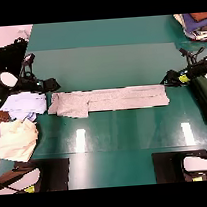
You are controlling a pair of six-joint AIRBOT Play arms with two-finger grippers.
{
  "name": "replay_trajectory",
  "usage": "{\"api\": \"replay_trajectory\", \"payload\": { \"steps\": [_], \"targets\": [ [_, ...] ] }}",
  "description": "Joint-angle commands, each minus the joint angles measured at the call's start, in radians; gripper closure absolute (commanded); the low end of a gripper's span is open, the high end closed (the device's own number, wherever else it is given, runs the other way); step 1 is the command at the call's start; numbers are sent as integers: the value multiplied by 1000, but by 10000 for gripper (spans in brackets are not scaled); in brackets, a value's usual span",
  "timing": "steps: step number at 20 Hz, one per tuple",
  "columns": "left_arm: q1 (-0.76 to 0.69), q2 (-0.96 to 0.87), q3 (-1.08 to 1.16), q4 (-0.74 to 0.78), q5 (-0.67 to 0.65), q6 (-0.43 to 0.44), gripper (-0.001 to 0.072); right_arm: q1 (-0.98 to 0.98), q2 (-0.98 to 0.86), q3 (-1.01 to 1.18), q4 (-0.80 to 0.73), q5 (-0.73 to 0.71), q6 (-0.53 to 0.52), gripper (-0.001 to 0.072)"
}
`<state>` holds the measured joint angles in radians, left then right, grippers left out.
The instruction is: Fold the shirts.
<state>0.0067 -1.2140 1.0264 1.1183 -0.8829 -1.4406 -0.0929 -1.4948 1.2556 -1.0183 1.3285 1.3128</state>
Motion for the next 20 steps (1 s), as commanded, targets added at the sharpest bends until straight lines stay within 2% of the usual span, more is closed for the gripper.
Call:
{"api": "replay_trajectory", "payload": {
  "steps": [1, 2, 3, 4, 5, 9, 11, 13, 16, 17, 19, 20],
  "targets": [
    [1, -8, 83, -9, -102, 1, 237, -90, -15, 2, 58, 79, -62, 339],
    [1, -9, 95, -14, -129, 1, 238, -126, -13, -13, 57, 104, -69, 256],
    [1, -9, 95, -31, -140, 1, 344, -160, -13, -31, 58, 126, -71, 143],
    [0, -9, 93, -46, -145, 2, 561, -198, -13, -59, 58, 138, -82, 123],
    [-1, -9, 93, -56, -145, 4, 676, -229, -14, -92, 59, 137, -95, 123],
    [-60, -14, 93, -76, -107, 0, 684, -267, -57, -209, 61, 101, -134, 131],
    [-116, -14, 93, -77, -70, -6, 685, -238, -111, -220, 131, 103, -176, 140],
    [-164, -14, 93, -79, -24, -56, 685, -197, -146, -220, 229, 73, -200, 152],
    [-229, -40, 93, -93, 15, -74, 685, -130, -155, -193, 244, 7, -200, 294],
    [-253, -62, 94, -104, 16, -74, 685, -110, -155, -171, 237, 9, -200, 391],
    [-312, -122, 95, -116, 40, -74, 685, -82, -154, -130, 238, 25, -201, 640],
    [-341, -153, 97, -129, 64, -71, 685, -70, -154, -106, 238, 46, -201, 689]
  ]
}}
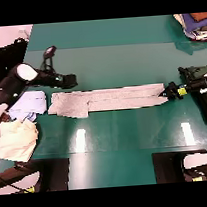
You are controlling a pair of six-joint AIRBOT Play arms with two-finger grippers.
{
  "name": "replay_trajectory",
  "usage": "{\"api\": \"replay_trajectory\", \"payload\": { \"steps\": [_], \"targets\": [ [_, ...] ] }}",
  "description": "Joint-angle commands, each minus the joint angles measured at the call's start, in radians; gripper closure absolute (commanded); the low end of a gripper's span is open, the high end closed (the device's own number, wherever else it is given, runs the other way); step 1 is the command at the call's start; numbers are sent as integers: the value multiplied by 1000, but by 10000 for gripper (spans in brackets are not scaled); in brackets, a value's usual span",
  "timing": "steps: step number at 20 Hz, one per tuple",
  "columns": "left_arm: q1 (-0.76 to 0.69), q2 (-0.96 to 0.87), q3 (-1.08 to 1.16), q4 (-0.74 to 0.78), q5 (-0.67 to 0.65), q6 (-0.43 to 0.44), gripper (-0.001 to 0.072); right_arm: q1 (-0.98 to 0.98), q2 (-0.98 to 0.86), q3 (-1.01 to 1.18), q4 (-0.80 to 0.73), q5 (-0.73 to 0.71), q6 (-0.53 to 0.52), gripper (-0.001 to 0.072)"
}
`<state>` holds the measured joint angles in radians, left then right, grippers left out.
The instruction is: Fold the shirts.
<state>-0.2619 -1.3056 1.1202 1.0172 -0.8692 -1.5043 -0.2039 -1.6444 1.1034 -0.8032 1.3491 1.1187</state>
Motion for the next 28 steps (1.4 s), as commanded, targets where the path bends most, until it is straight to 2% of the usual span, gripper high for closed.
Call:
{"api": "replay_trajectory", "payload": {
  "steps": [1, 5, 10, 15, 19, 23, 28],
  "targets": [
    [-102, -100, 12, -43, 68, -7, 685, 56, -1, 77, 23, 56, -6, 698],
    [-212, -261, 119, -57, 64, -8, 685, 132, 127, 166, 26, 67, 10, 699],
    [-303, -423, 284, -64, 32, -11, 685, 267, 275, 360, 27, 65, 101, 699],
    [-314, -473, 323, -81, 11, -14, 685, 420, 285, 529, 26, 62, 139, 699],
    [-311, -476, 323, -75, 30, -14, 685, 507, 285, 573, 26, 38, 142, 698],
    [-238, -446, 338, -62, -30, -14, 685, 587, 285, 573, 26, -38, 141, 698],
    [-14, -247, 353, 74, -101, 5, 685, 753, 249, 573, 54, -177, 132, 698]
  ]
}}
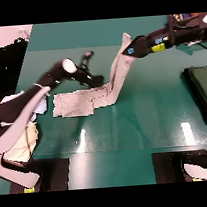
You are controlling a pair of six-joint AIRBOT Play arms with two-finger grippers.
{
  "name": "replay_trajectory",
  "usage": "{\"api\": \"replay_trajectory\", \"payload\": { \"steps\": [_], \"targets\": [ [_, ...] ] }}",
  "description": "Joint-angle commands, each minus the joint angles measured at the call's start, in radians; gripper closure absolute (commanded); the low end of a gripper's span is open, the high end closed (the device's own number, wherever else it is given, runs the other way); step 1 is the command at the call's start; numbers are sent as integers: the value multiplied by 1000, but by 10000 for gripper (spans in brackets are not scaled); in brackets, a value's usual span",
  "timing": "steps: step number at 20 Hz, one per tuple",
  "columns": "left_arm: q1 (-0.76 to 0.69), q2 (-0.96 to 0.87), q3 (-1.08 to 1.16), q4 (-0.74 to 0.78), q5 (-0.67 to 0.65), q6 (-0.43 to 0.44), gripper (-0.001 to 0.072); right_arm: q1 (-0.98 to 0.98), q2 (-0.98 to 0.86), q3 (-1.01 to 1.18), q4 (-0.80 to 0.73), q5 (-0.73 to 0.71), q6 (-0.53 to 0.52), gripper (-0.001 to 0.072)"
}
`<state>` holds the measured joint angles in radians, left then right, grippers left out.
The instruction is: Fold the shirts.
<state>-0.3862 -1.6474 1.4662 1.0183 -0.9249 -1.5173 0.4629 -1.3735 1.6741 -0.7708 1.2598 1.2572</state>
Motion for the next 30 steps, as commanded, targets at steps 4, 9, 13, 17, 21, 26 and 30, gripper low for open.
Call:
{"api": "replay_trajectory", "payload": {
  "steps": [4, 9, 13, 17, 21, 26, 30],
  "targets": [
    [327, 295, 7, 151, -80, 60, 685, 278, -154, 3, 119, -270, -115, 698],
    [517, 443, 8, 162, -92, 59, 684, 489, -371, 3, 124, -559, -167, 616],
    [540, 444, 8, 156, -146, 58, 684, 547, -448, 3, 122, -581, -205, 324],
    [540, 444, 8, 149, -178, 59, 684, 433, -375, -2, 50, -350, -165, 337],
    [540, 444, 8, 148, -251, 59, 684, 211, -227, -202, 34, -248, -146, 337],
    [540, 444, 8, 145, -260, 59, 684, -79, -143, -472, 50, -199, -119, 36],
    [540, 444, 8, 132, -249, 59, 684, -149, -238, -517, 158, -146, -119, 45]
  ]
}}
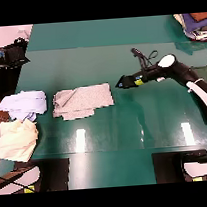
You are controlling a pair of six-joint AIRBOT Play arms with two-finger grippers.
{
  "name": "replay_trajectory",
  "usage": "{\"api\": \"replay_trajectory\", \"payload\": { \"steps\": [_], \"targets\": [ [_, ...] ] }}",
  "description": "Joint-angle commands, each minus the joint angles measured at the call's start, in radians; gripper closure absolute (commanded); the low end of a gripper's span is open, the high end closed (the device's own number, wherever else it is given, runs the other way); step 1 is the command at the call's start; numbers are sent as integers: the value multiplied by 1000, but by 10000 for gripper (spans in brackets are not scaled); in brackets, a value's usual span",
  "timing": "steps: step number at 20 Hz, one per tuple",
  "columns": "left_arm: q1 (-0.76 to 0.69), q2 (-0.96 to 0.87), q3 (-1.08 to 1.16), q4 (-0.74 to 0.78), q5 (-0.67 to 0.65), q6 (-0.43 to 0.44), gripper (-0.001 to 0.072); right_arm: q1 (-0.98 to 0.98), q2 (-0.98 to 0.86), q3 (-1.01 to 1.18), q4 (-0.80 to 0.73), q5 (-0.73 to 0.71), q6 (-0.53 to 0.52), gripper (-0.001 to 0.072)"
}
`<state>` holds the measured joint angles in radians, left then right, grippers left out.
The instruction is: Fold the shirts.
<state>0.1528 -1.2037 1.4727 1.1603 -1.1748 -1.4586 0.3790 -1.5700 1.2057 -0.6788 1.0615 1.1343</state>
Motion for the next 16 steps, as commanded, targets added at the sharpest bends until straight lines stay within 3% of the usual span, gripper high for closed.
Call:
{"api": "replay_trajectory", "payload": {
  "steps": [1, 6, 9, 11, 13, 14, 16],
  "targets": [
    [1, 0, 1, -16, 7, 0, 684, -51, -82, -29, 98, 70, 3, 46],
    [1, 0, 1, -17, 14, 0, 684, 100, -277, 148, 198, 113, 3, 70],
    [1, 0, 1, -17, 14, 0, 684, 193, -364, 272, 216, 120, 3, 175],
    [1, 0, 1, -18, 14, 0, 684, 231, -393, 339, 212, 117, 3, 426],
    [1, -2, 1, -48, 13, 0, 684, 243, -405, 398, 211, 115, 2, 604],
    [1, -2, -2, -72, 13, 0, 685, 239, -404, 423, 204, 111, 2, 674],
    [-11, -2, -8, -105, 11, 0, 685, 207, -402, 496, 199, 126, 20, 697]
  ]
}}
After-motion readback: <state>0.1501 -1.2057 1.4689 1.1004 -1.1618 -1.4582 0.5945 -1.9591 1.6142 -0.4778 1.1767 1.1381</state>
